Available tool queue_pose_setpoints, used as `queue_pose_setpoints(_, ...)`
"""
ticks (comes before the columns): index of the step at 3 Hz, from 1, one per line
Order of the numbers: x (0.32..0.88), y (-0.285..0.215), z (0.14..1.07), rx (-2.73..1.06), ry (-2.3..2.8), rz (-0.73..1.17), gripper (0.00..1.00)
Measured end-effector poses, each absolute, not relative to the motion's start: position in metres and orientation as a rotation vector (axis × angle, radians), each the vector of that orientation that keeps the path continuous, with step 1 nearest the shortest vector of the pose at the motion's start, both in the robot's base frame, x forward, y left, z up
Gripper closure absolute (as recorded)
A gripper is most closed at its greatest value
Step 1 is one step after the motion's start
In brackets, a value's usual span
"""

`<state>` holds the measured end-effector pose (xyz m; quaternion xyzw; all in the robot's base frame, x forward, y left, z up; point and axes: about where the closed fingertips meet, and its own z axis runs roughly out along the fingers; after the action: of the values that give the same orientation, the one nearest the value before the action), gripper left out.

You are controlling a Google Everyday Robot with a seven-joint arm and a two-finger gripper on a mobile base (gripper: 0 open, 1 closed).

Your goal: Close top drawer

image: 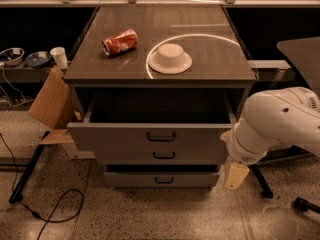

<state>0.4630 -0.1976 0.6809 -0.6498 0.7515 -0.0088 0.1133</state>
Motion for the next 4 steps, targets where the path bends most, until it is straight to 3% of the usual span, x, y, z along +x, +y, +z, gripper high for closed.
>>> queue_pose_setpoints(1,0.467,-0.199,0.685,-1.9,2.205,-0.021,0.5)
queue_pose_setpoints(3,0.487,-0.189,0.684,-1.917,2.186,0.005,0.96)
queue_pose_setpoints(4,0.497,-0.182,0.675,-1.922,2.18,0.02,1.0)
